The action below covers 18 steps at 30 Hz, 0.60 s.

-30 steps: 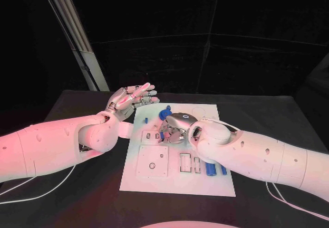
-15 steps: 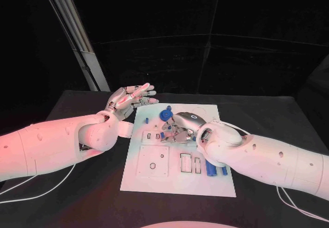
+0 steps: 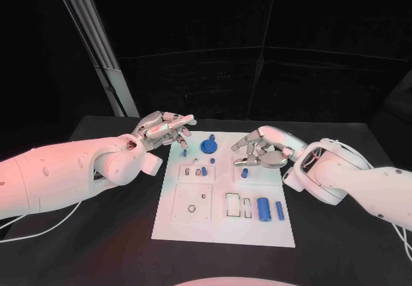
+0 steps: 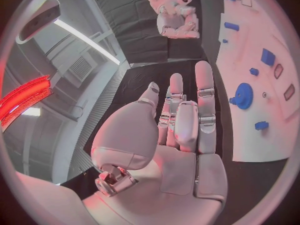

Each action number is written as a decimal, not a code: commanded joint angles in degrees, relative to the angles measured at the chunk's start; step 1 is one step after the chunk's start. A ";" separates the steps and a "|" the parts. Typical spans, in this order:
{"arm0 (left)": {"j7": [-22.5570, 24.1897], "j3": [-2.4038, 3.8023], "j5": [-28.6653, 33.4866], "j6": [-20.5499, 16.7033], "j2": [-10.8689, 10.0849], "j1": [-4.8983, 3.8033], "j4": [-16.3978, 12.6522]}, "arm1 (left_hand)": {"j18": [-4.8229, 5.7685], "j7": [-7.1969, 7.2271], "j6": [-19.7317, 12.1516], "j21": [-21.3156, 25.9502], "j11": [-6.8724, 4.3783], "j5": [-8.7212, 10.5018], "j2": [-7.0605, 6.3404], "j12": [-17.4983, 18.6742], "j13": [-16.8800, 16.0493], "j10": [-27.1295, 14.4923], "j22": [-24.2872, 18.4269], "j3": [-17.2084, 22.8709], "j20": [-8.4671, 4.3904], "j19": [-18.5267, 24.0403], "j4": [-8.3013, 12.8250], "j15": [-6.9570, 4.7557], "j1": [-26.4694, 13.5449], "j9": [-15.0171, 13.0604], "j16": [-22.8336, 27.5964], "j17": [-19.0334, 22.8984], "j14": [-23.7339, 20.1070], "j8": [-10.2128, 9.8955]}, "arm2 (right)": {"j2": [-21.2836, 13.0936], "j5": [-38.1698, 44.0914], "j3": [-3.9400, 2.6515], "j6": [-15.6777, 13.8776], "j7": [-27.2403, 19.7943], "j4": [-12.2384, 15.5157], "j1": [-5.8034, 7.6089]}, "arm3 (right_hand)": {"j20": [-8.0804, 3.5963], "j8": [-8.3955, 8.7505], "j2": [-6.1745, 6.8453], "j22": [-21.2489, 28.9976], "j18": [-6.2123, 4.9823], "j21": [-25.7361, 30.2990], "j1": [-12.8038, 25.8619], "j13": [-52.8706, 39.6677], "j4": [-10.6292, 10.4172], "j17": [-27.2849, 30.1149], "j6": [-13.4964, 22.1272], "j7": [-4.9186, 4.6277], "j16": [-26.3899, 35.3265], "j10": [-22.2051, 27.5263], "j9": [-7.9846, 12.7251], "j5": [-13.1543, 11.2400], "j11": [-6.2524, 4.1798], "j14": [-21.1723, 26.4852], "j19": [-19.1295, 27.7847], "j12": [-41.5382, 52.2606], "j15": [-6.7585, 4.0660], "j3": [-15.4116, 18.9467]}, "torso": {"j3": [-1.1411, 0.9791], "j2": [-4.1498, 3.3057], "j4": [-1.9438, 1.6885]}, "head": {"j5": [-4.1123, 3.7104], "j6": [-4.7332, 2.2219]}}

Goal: Assemble the parts on the task board

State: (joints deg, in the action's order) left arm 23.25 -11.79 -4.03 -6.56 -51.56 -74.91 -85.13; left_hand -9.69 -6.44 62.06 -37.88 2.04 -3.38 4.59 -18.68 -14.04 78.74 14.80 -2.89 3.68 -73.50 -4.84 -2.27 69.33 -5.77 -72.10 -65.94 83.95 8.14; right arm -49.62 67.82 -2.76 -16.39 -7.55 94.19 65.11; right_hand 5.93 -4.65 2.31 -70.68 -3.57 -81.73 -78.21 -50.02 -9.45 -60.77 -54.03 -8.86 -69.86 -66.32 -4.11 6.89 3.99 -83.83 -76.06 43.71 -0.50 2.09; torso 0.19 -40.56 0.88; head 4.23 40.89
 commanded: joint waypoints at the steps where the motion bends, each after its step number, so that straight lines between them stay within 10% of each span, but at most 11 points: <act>1: -17.71 0.05 -18.39 5.10 -0.01 -1.24 -0.41 | -0.49 0.41 0.14 -2.60 -0.51 0.21 0.86 -3.99 -3.70 -1.24 1.74 -1.23 -0.27 0.05 -2.56 -0.42 -2.56 -0.87 -4.91 -5.96 3.67 1.49 | -1.88 -7.10 -0.58 1.72 -1.82 0.78 0.47 | -0.11 -0.25 -0.54 0.31 -0.91 0.44 -1.33 0.42 0.26 0.28 -0.48 0.16 0.64 0.27 -0.01 2.01 -0.38 0.11 0.46 -0.34 -0.18 0.46 | -0.37 0.60 0.43 | 0.16 0.26; 10: -39.39 0.03 -36.54 9.72 2.65 -4.66 0.56 | 0.79 0.62 -4.24 -17.34 -0.75 0.23 1.29 -19.50 -16.93 -10.84 17.90 -6.58 -0.56 -2.26 -8.87 -0.41 -2.34 -5.48 -12.14 -15.52 4.07 9.91 | -4.82 -8.57 -1.18 0.18 -0.08 -0.17 1.02 | -0.25 -0.40 -1.22 1.21 -1.08 1.01 -2.55 1.13 0.54 1.37 -0.76 0.25 1.94 0.14 0.00 4.47 -0.51 0.26 0.92 -0.67 -0.31 0.89 | -0.80 1.24 0.25 | 0.40 0.80; 18: -50.09 0.03 -45.26 12.13 7.06 -5.52 2.33 | 4.30 1.99 -6.22 -34.18 -2.09 0.16 3.30 -32.13 -26.74 -9.63 42.45 -7.67 -1.41 -8.60 -10.89 -1.65 0.27 -10.44 -17.42 -23.28 5.87 19.18 | -4.57 -9.76 -1.25 -0.69 2.06 -1.35 1.12 | -0.32 -0.37 -1.55 1.64 -1.16 1.29 -3.15 1.46 0.61 1.71 -0.70 0.26 2.48 0.05 0.05 6.31 -0.55 0.24 1.09 -0.77 -0.36 1.11 | -0.86 1.56 0.39 | 0.49 0.99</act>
State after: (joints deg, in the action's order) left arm -18.62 -11.79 -42.10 2.71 -44.93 -80.29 -82.88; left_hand -6.03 -4.46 56.10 -71.46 -0.01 -3.11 7.69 -49.85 -39.91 68.73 56.38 -10.72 2.17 -81.73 -15.65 -3.52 69.39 -15.90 -89.33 -74.94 84.10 26.76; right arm -54.32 59.78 -3.95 -16.10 -6.86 92.87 66.09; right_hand 5.70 -4.89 0.89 -69.14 -3.57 -80.70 -80.99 -48.56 -8.78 -59.15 -54.44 -8.45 -67.72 -66.11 -4.10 12.93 3.78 -83.83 -75.41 43.15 -0.50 2.84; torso -0.64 -39.09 1.18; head 4.68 41.87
